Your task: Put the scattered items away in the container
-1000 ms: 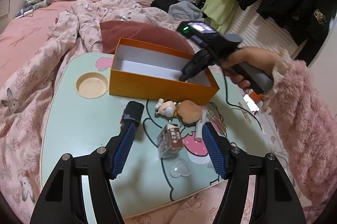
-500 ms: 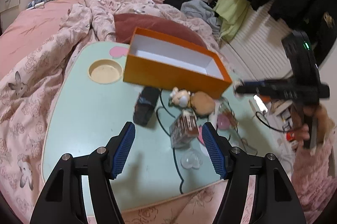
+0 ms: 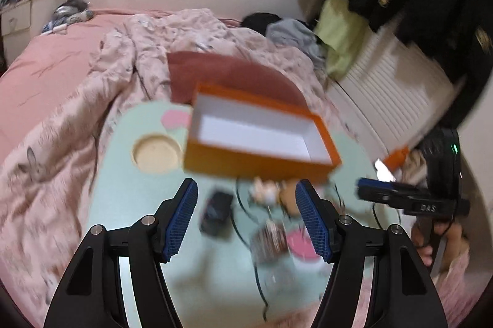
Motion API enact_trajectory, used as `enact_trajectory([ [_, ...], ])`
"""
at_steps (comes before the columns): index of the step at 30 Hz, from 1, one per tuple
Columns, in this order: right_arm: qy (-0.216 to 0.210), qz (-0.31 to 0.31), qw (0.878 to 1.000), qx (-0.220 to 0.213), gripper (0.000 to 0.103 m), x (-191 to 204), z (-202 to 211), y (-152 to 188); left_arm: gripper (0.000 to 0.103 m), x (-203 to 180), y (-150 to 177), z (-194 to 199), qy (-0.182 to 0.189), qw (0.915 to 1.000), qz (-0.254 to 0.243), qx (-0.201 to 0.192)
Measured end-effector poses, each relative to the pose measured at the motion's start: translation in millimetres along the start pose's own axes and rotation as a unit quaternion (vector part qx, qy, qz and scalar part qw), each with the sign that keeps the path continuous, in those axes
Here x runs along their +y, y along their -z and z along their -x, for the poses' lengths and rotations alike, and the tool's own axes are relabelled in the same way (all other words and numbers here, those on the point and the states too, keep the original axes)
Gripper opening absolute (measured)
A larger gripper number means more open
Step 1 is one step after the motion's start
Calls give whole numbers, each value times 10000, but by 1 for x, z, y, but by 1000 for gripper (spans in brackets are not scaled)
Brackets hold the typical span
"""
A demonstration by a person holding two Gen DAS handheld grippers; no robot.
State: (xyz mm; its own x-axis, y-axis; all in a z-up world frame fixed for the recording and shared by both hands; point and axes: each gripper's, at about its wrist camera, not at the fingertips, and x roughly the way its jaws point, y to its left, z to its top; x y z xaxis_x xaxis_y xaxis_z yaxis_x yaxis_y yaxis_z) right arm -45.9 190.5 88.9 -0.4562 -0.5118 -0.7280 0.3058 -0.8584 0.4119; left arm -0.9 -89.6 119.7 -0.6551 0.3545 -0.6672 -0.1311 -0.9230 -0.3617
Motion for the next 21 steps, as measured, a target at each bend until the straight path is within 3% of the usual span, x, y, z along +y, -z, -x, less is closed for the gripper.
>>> enact_trajectory([
  [3, 415, -423, 9982, -22, 58, -23, -11, -27, 67, 17, -34, -29, -354, 9992, 82, 153],
  [6, 586, -555, 9966, 172, 45, -32, -36, -46, 67, 38, -61, -63, -857, 9957, 350, 93],
  [8, 605, -522, 9962, 357, 38, -35, -52, -53, 67, 47, -67, -88, -1005, 9938, 423, 219],
  [10, 689, -471, 9946, 615, 23, -40, -68, -56, 67, 48, -66, -110, -686, 9951, 418, 585],
  [13, 822, -503, 9932, 651, 19, -54, -78, -56, 70, 35, -52, -121, -147, 9942, 587, 890],
  [17, 1273, -322, 9899, 529, 17, -62, -77, -57, 70, 10, -37, -117, 17, 9949, 146, 996],
  [21, 1484, -248, 9865, 652, 20, -58, -77, -54, 70, 9, -39, -117, -265, 9950, 39, 962],
])
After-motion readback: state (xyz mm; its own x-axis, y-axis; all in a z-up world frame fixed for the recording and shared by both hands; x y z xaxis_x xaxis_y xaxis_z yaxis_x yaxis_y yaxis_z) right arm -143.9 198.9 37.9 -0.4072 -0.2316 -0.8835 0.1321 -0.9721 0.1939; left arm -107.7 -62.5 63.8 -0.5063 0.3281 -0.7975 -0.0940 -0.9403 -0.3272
